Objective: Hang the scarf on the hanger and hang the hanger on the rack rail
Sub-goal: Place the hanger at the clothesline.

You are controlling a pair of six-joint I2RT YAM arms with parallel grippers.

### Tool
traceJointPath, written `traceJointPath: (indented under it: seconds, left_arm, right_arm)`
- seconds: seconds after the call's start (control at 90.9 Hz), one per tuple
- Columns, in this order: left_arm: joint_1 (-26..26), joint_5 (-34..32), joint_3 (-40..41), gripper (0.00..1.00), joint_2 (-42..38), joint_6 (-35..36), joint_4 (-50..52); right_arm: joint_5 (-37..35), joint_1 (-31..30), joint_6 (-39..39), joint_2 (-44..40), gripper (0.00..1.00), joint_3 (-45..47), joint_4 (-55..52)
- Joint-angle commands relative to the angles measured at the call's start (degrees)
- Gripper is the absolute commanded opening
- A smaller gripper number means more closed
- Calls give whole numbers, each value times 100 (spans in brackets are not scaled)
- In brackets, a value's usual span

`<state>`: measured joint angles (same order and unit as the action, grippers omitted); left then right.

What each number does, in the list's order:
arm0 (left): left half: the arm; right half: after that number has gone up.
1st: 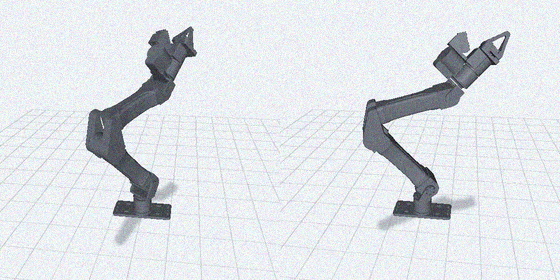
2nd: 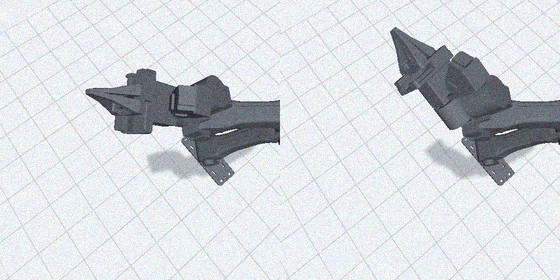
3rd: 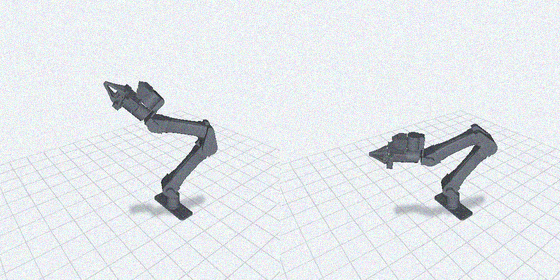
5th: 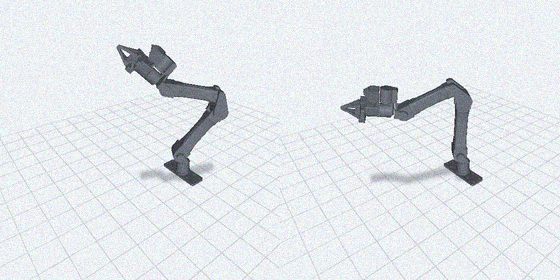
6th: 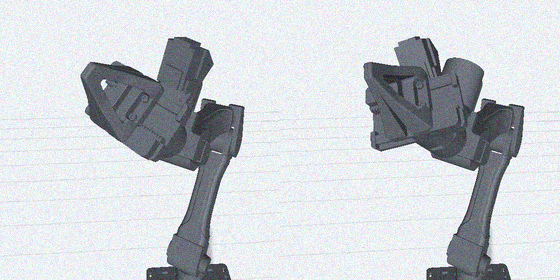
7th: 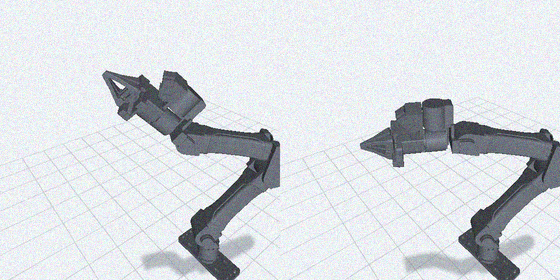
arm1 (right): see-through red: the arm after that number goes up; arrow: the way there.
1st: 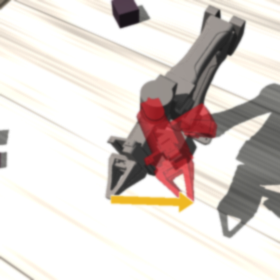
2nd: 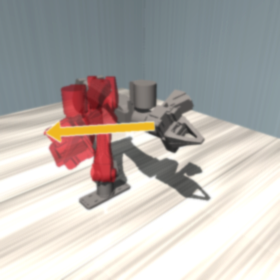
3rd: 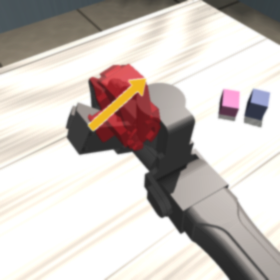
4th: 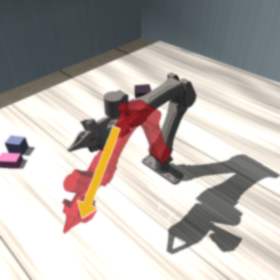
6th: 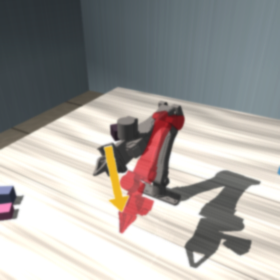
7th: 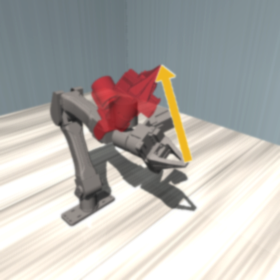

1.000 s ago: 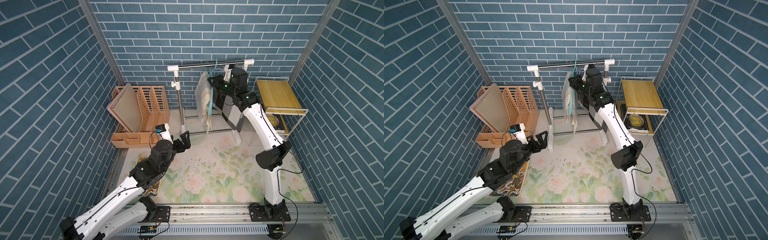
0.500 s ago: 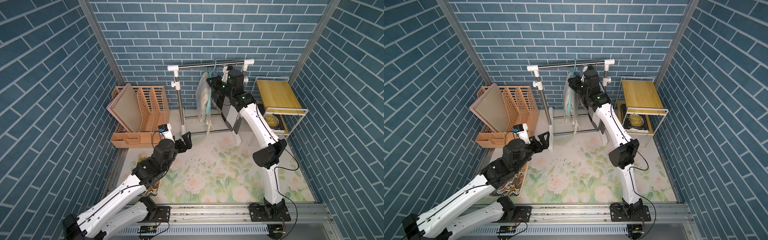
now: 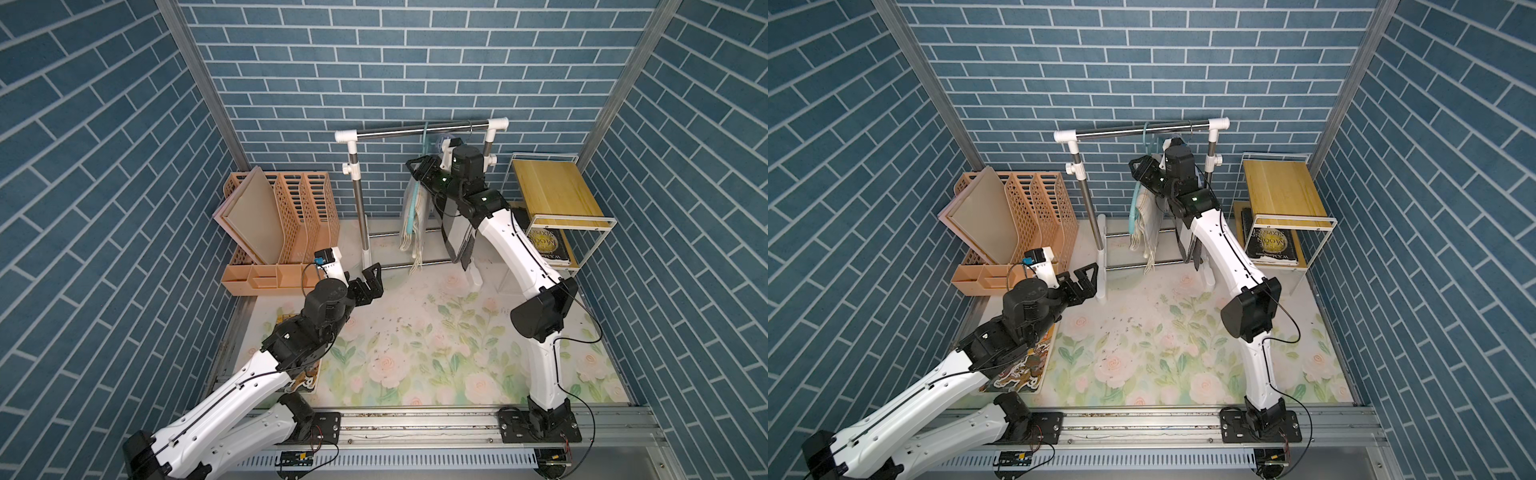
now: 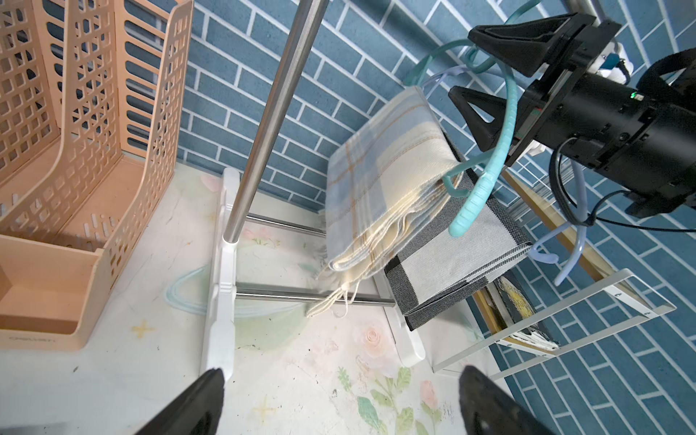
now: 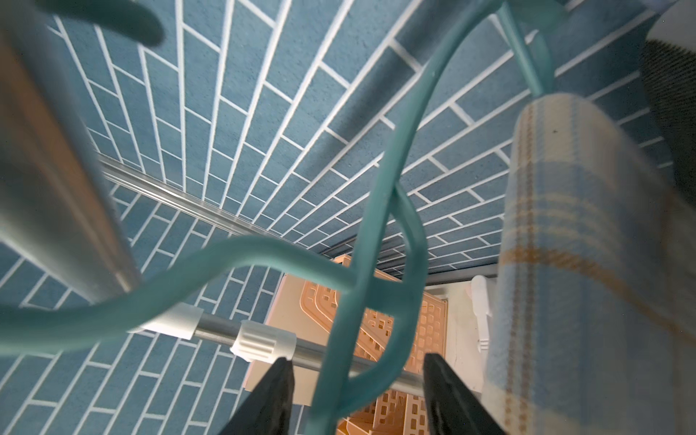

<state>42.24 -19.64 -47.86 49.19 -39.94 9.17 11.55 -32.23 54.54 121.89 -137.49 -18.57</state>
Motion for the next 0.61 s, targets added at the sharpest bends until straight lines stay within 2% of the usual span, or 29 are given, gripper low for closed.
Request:
traceJointPath:
  seconds: [0.0, 0.209, 0.594]
  left_arm:
    - [-58, -39, 81, 100, -145, 10, 75]
    - [-53, -126, 224, 100, -481, -4, 183]
    - [-50, -314, 345, 100, -923, -45, 484]
  right_arm:
    - [-74, -6, -311, -611, 69, 178, 70]
    - [-76, -33, -560, -1493, 77, 1167, 201]
    - [155, -142, -1039, -3162, 79, 2729, 102]
